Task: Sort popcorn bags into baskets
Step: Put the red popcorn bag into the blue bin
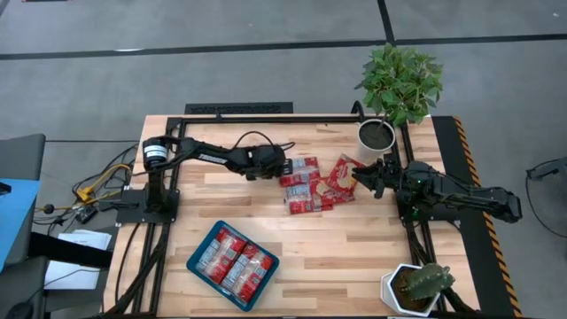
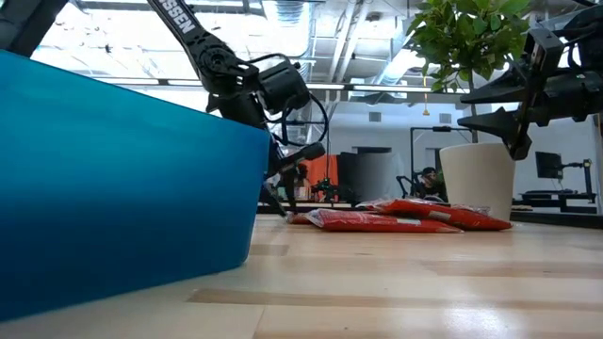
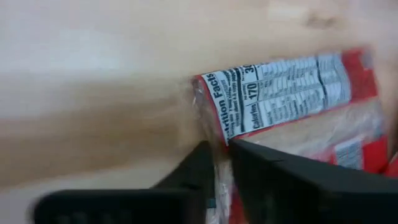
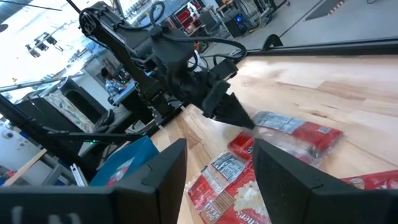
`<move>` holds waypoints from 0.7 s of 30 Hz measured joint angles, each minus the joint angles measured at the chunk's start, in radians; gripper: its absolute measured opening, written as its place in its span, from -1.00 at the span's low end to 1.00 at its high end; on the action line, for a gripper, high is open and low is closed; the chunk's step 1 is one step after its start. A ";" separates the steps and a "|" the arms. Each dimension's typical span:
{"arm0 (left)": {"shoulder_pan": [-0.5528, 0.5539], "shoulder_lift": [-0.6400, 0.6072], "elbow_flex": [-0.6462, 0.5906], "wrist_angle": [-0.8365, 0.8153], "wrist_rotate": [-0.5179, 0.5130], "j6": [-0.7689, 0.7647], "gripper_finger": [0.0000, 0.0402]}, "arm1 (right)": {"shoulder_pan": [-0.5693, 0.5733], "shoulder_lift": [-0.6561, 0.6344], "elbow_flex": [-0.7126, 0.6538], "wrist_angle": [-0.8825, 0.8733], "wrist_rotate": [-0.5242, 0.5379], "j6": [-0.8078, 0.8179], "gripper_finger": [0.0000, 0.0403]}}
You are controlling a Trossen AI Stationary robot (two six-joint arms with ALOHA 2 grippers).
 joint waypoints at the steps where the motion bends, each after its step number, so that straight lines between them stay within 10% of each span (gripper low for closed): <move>1: 0.000 0.009 -0.001 0.010 -0.004 0.000 -0.91 | 0.000 0.000 0.000 0.000 0.000 -0.003 0.01; 21: -0.049 -0.199 -0.002 0.031 0.040 -0.008 -1.00 | 0.000 0.000 0.000 0.000 0.000 -0.004 -0.02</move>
